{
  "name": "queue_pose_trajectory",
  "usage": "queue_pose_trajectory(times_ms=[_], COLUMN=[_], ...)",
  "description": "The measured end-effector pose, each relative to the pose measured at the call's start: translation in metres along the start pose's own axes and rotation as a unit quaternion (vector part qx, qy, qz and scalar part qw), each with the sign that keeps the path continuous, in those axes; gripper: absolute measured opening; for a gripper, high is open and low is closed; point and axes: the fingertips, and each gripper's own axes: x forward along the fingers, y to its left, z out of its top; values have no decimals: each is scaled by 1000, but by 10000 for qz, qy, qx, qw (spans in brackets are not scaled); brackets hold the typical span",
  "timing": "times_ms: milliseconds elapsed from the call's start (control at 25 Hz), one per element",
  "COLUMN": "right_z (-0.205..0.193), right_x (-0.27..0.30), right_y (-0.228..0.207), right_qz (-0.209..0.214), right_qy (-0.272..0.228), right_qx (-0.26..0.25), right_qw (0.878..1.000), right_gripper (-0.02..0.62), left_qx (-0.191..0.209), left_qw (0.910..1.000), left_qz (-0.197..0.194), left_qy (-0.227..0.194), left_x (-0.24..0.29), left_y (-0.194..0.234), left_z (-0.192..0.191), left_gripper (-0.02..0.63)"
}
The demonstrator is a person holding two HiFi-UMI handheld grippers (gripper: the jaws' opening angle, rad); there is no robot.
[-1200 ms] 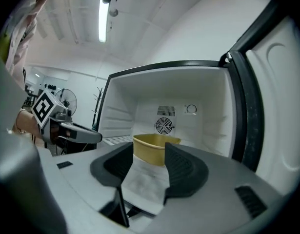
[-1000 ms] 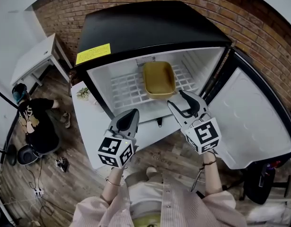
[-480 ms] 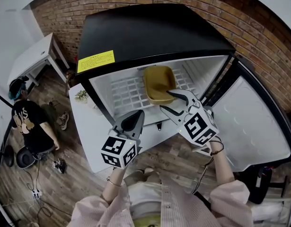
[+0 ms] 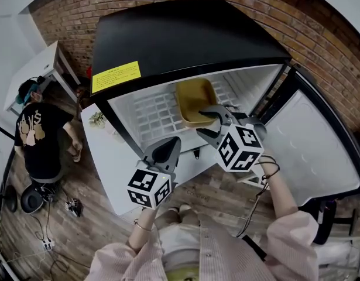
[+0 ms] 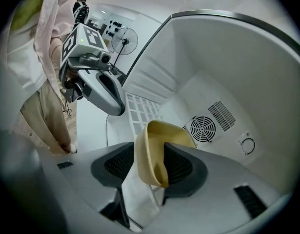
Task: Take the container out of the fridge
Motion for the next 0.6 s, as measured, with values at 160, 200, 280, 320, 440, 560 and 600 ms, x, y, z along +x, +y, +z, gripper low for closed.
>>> queue_pose_trajectory(times_ms=[160,200,280,320,440,560,600], right_z=[-2,-3,-3,-3,-2,-2,-3], right_x=[5,6,7,7,8,9,9], right_y=[2,3,4,4,6,8,8], right_qz=[127,144,164,171,202,221,217], right_qy=[263,309,377,402,447,483,498], right_qx=[-305,-354,-417,-439,-478,-523,-535], right_qw=[9991,9988,9983,9981,9977,9972,9971], right_gripper=[167,157,134,121,118,91,75], left_qx=[-13,-15,-17,-17,-23,-11,-3], left_qw=[10000,10000,10000,10000,10000,10000,10000], left_qz=[-39,-46,-60,-65,-71,-76,-80], left_qy=[16,15,13,11,13,6,3], left_x=[0,0,-2,-2,-3,-4,-5], left_y=[1,2,2,2,2,2,2], left_z=[-2,-2,-2,-1,-1,0,1], left_gripper=[-9,-9,-9,-9,-9,-9,-9])
